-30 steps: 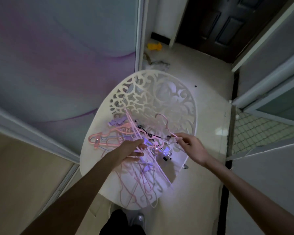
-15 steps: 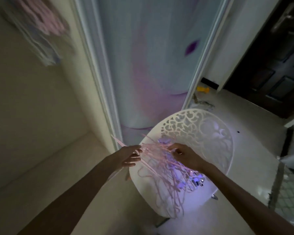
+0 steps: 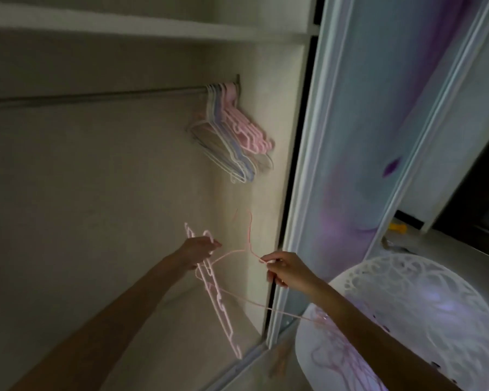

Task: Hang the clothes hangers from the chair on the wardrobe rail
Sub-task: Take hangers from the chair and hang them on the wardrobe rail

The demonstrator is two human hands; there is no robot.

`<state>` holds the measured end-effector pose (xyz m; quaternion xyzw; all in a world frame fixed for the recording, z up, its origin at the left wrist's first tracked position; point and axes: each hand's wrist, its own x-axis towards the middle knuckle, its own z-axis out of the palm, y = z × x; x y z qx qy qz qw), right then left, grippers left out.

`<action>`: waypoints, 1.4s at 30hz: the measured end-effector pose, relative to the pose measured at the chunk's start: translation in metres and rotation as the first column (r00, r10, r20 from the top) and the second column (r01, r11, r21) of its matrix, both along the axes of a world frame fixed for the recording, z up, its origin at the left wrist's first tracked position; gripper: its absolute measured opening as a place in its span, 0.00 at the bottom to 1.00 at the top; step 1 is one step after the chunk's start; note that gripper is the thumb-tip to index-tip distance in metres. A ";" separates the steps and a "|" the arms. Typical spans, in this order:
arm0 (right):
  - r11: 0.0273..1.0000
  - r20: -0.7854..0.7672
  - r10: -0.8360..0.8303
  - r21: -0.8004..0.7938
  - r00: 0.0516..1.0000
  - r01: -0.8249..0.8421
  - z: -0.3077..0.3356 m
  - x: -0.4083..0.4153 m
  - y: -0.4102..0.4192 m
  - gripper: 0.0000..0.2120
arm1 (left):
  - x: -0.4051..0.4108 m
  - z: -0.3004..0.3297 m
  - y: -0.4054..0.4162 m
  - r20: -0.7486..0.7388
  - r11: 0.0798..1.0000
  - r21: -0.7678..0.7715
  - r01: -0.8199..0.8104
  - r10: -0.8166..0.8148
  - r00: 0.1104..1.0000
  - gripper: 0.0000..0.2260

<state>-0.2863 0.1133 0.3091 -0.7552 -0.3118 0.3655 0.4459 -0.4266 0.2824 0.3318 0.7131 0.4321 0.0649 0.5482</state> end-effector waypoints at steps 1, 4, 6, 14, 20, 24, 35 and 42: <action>1.000 -0.043 -0.009 0.019 0.999 0.010 0.009 -0.011 0.017 0.10 | -0.010 0.008 0.014 0.001 0.998 0.066 -0.013 0.013 1.000 0.13; 0.997 -0.157 -0.043 0.064 0.987 0.053 0.036 -0.037 0.061 0.09 | -0.034 0.032 0.049 -0.033 0.974 0.214 -0.068 0.077 0.997 0.15; 0.994 -0.204 -0.021 0.100 0.979 0.042 0.059 -0.048 0.086 0.08 | -0.046 0.044 0.073 -0.121 0.932 0.356 -0.063 0.113 0.986 0.16; 0.963 -0.135 0.023 0.268 0.991 0.014 0.134 -0.045 0.181 0.17 | -0.057 0.105 0.152 0.136 0.874 0.404 -0.272 0.237 0.962 0.12; 0.949 -0.126 0.002 0.312 0.992 0.038 0.166 -0.020 0.242 0.16 | -0.032 0.134 0.175 0.333 0.886 0.273 -0.375 0.279 0.901 0.14; 0.950 -0.142 -0.044 0.302 0.989 0.085 0.177 -0.006 0.275 0.15 | -0.016 0.139 0.182 0.398 0.890 0.197 -0.411 0.310 0.863 0.11; 0.954 -0.071 -0.148 0.252 0.986 0.161 0.175 0.012 0.345 0.07 | -0.003 0.155 0.220 0.437 0.940 0.102 -0.325 0.252 0.864 0.13; 0.993 0.216 -0.036 0.116 0.976 0.011 0.145 0.023 0.344 0.17 | -0.005 0.156 0.242 0.426 0.950 0.121 -0.288 0.212 0.880 0.07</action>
